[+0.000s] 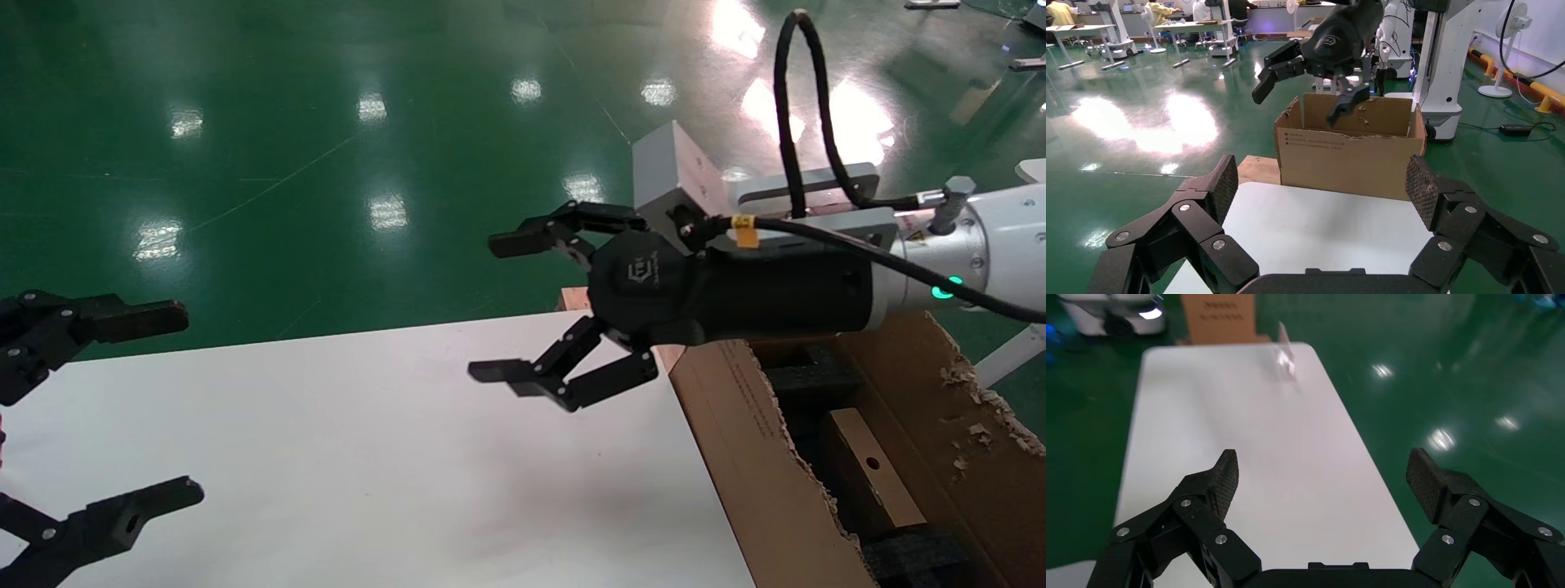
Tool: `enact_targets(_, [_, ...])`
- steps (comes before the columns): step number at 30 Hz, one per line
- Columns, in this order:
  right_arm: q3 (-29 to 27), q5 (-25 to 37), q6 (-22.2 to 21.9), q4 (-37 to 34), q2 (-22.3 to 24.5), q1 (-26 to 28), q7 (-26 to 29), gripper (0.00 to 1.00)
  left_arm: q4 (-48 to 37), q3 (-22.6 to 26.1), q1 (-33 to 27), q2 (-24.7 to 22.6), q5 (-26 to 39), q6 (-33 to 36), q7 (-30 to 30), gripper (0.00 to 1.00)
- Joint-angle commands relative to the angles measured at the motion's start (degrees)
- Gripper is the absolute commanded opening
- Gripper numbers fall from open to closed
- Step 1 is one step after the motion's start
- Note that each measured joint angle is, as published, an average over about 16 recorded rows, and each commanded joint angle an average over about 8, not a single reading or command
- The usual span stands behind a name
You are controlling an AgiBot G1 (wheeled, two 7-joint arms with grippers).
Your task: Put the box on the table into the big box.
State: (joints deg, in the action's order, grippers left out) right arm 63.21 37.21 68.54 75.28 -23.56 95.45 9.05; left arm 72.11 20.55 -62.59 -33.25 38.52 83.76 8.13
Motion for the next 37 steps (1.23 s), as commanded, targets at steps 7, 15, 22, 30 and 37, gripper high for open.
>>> enact_targets(7, [-18.39, 1.81, 6.68, -0.66, -4.47, -13.20, 0.66, 1.00, 0.00, 0.00, 0.00, 0.00, 0.00, 0.00, 0.00, 1.00])
enact_targets(15, [-36.61, 3.61, 13.31, -1.32, -8.89, -26.29, 1.32, 1.00, 0.00, 0.01, 0.00, 0.00, -0.01, 0.00, 0.00, 1.00])
enact_targets(22, [-49.02, 4.79, 17.72, -1.77, -11.85, -35.18, 1.73, 1.00, -0.01, 0.01, 0.01, 0.01, -0.01, -0.01, -0.01, 1.00])
enact_targets(30, [-50.83, 5.08, 18.41, -1.87, -12.31, -36.51, 1.79, 1.00, -0.02, 0.01, 0.01, 0.01, -0.01, -0.02, -0.01, 1.00])
enact_targets(37, [-49.40, 4.95, 17.90, -1.81, -11.97, -35.50, 1.77, 1.00, -0.02, 0.01, 0.01, 0.01, -0.01, -0.02, -0.01, 1.00])
